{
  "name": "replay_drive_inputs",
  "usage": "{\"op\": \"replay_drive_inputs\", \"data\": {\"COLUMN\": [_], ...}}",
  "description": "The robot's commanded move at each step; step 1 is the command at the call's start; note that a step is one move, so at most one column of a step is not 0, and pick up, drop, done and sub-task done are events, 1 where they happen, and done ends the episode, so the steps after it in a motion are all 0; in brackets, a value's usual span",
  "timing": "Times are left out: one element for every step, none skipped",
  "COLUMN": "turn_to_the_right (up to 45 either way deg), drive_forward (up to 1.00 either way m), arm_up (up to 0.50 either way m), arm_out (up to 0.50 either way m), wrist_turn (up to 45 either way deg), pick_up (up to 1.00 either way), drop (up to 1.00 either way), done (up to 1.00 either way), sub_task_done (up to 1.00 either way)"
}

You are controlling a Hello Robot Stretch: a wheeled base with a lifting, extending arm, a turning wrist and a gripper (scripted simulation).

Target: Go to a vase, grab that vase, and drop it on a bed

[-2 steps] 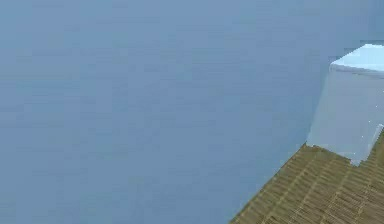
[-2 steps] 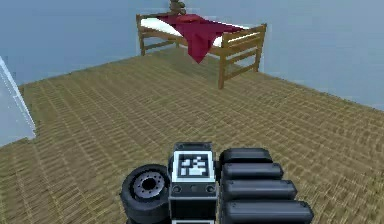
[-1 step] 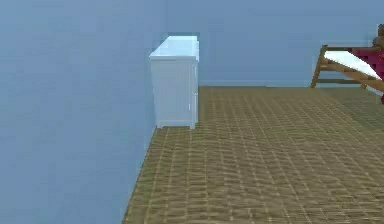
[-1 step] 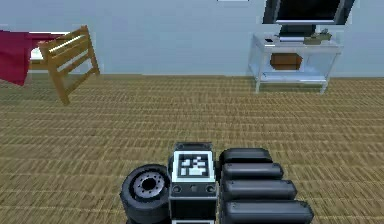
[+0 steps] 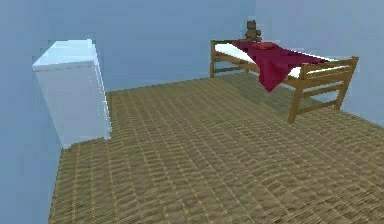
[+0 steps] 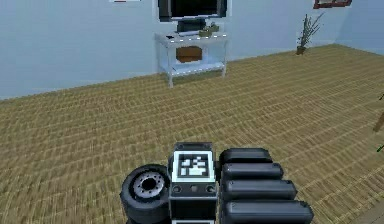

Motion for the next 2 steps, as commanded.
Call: {"op": "replay_drive_inputs", "data": {"turn_to_the_right": [0.0, 6.0], "drive_forward": [0.15, 0.00], "arm_up": [0.00, 0.00], "arm_out": [0.00, 0.00], "wrist_turn": [0.0, 0.0], "pick_up": [0.00, 0.00], "drop": [0.00, 0.00], "done": [0.00, 0.00], "sub_task_done": [0.00, 0.00]}}
